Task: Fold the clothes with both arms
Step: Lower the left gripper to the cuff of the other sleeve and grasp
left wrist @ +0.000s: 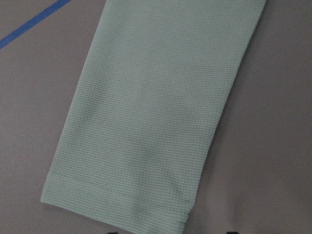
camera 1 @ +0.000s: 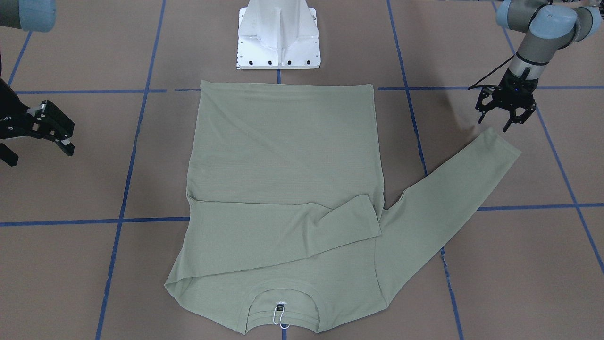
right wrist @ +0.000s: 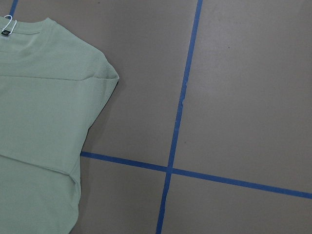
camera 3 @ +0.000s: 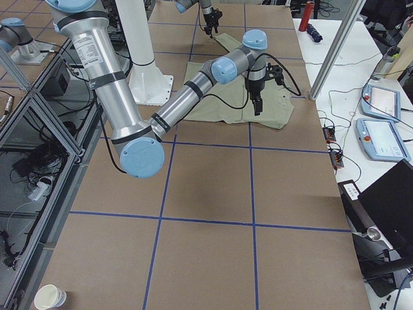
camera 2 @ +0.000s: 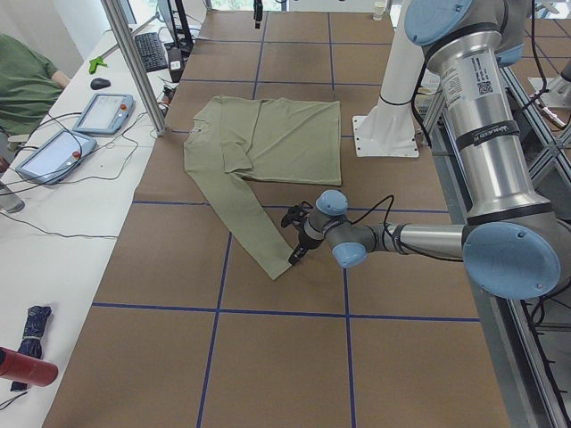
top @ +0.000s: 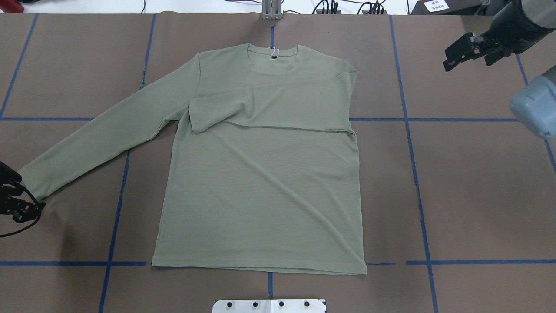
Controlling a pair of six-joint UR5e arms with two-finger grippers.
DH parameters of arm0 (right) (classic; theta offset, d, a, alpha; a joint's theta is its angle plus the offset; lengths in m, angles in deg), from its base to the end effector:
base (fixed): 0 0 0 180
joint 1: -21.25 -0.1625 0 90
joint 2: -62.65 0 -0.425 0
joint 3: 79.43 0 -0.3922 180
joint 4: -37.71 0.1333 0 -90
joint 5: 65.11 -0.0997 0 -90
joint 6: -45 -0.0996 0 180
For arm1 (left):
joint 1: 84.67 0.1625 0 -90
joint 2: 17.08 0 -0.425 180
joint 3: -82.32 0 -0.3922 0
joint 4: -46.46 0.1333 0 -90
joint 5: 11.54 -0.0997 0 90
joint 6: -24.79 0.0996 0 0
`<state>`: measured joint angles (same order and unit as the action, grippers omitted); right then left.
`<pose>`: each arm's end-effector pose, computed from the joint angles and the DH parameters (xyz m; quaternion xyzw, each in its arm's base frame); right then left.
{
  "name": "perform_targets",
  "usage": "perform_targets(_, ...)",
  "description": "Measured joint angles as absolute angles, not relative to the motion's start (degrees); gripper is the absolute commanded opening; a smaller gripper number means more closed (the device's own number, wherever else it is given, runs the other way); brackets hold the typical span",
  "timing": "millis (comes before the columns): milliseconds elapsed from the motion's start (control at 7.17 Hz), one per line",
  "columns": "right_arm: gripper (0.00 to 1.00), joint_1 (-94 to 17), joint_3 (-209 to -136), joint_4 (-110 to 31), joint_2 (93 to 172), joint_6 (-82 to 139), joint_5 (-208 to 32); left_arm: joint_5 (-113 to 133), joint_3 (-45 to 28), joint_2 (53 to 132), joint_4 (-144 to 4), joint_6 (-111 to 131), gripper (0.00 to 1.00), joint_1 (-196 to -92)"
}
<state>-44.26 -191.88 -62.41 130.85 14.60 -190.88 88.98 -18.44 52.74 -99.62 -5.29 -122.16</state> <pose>-0.1666 -0.5468 0.2944 0.1125 -0.3893 -0.0431 0.9132 0.2314 -0.3226 0.6203 0.2407 0.3235 0.2134 0.8899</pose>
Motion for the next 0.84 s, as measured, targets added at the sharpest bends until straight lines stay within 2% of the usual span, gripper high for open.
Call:
perform_targets(139,1.0,-44.24,-191.86,-62.4,130.85,14.59,-190.83,88.97,-18.22,52.8,-99.62,-5.25,0.68,-122.14)
perform_targets(279,1.0,-44.23,-191.85,-62.4,130.85,14.59,-190.81,88.97,-17.99,52.84,-99.62,-5.21,0.62,-122.09)
perform_targets(558,1.0,-44.23,-191.85,-62.34,130.85,14.59,-190.78,88.96,-17.6,53.03,-99.62,-5.19,0.42,-121.98)
perform_targets(697,1.0,-44.22,-191.82,-62.32,130.85,14.61,-190.74,88.94,-17.39,53.21,-99.62,-5.18,0.38,-121.96)
perform_targets(836,1.0,-44.23,-191.79,-62.31,130.85,14.65,-190.72,88.93,-17.17,53.38,-99.62,-5.18,0.24,-121.94)
